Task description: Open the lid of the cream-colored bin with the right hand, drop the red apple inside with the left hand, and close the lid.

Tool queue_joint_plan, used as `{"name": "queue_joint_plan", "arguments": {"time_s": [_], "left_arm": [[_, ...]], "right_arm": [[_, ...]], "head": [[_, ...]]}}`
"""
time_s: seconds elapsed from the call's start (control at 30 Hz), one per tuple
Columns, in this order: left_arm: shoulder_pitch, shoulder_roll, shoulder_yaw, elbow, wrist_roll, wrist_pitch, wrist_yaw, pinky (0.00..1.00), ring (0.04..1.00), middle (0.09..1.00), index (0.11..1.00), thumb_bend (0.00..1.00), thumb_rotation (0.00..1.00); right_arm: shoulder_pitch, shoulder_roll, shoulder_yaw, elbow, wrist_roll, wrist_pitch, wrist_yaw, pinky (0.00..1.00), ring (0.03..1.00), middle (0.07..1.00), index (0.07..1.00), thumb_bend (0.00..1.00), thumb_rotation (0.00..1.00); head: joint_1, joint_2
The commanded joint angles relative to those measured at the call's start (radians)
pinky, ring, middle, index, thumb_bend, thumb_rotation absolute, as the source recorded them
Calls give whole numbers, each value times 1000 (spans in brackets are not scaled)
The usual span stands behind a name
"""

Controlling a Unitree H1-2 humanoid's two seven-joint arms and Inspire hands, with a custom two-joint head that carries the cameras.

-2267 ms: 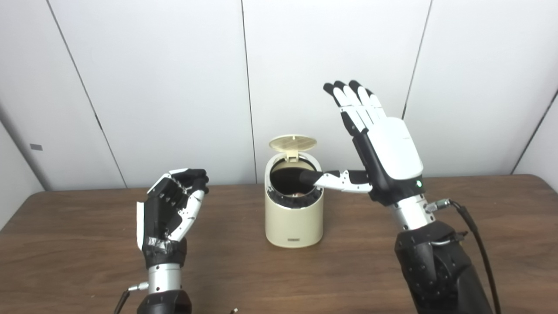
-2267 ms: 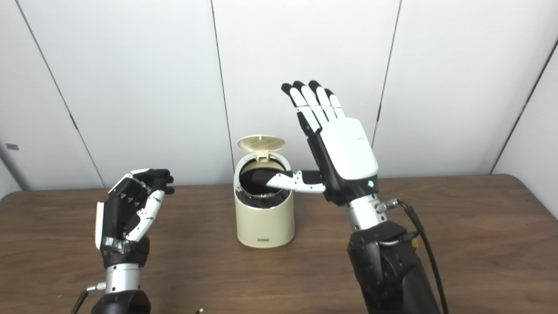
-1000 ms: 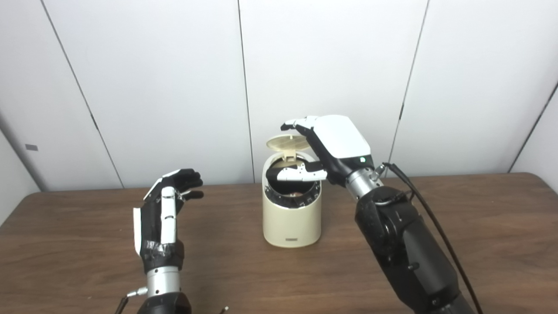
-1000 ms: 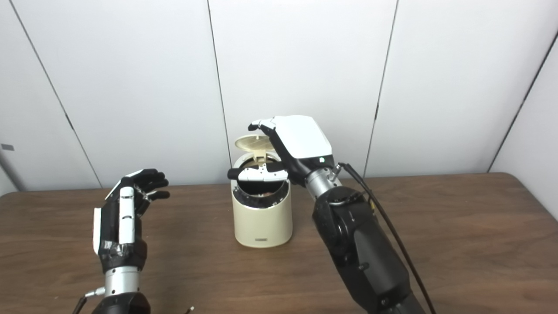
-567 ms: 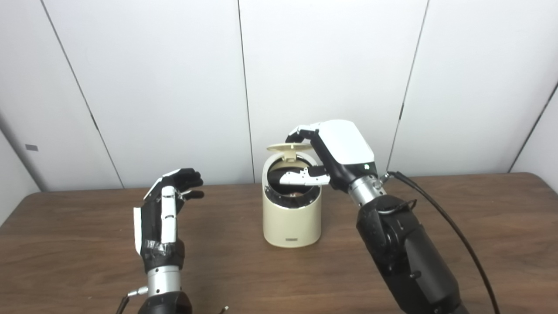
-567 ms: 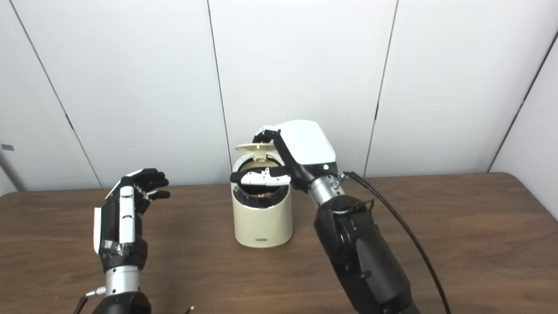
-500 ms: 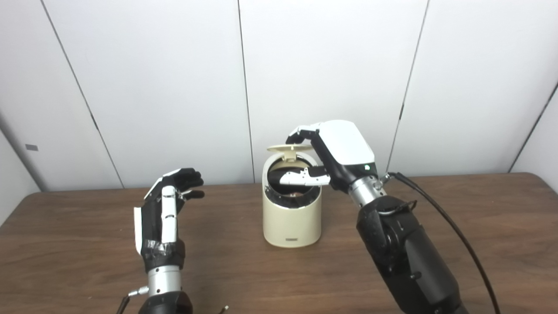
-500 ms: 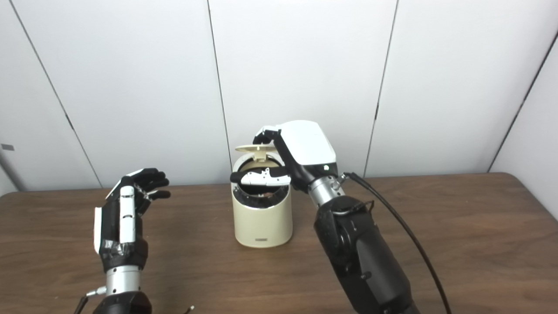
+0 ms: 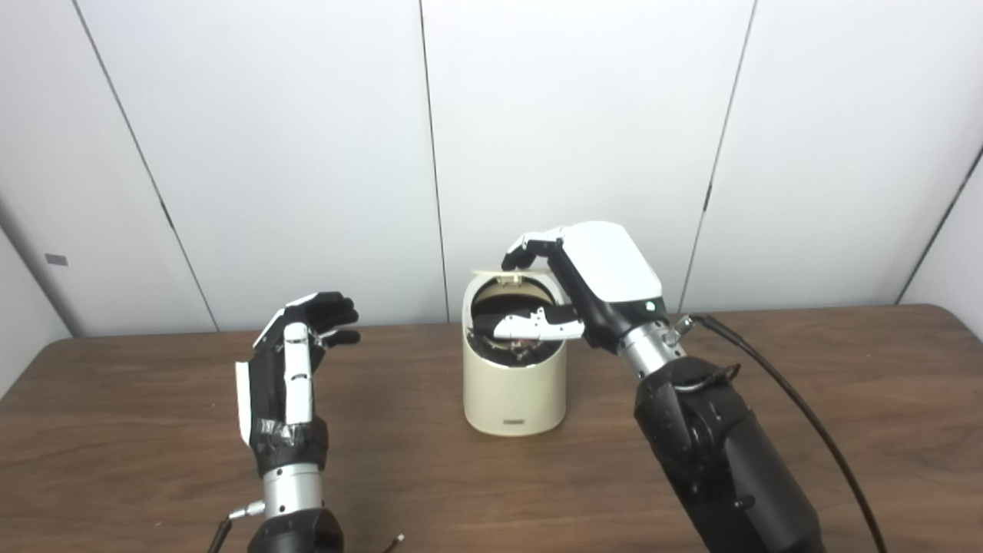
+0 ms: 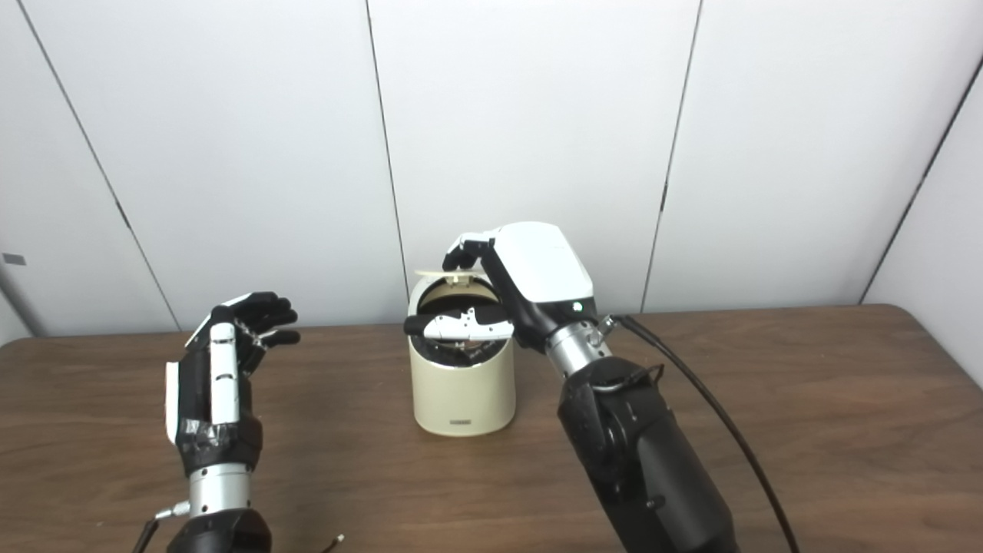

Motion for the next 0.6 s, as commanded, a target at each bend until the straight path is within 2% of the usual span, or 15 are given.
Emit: {"name": "queue_joint_plan", "arguments": {"time_s": [0.0,0.4,0.57], "left_arm": [[-30,-1,-7,-46,16,-21,-2,550,626,621,594,285,776],[-29,-5,-6,-62,18,-12,4,543,623,622,594,297,780],[-25,-7,-8,-81,16,2,4,547,626,625,599,300,790]], "right_arm": [[-26,-10,4,-30,-15,-20,-11,730,733,639,612,761,900],[22,-2,28,-27,7,-9,22,750,759,666,628,787,925],[31,-4,31,-43,-7,14,62,762,773,685,647,790,939]], "head": [[-1,2],[8,8],[13,17]]}}
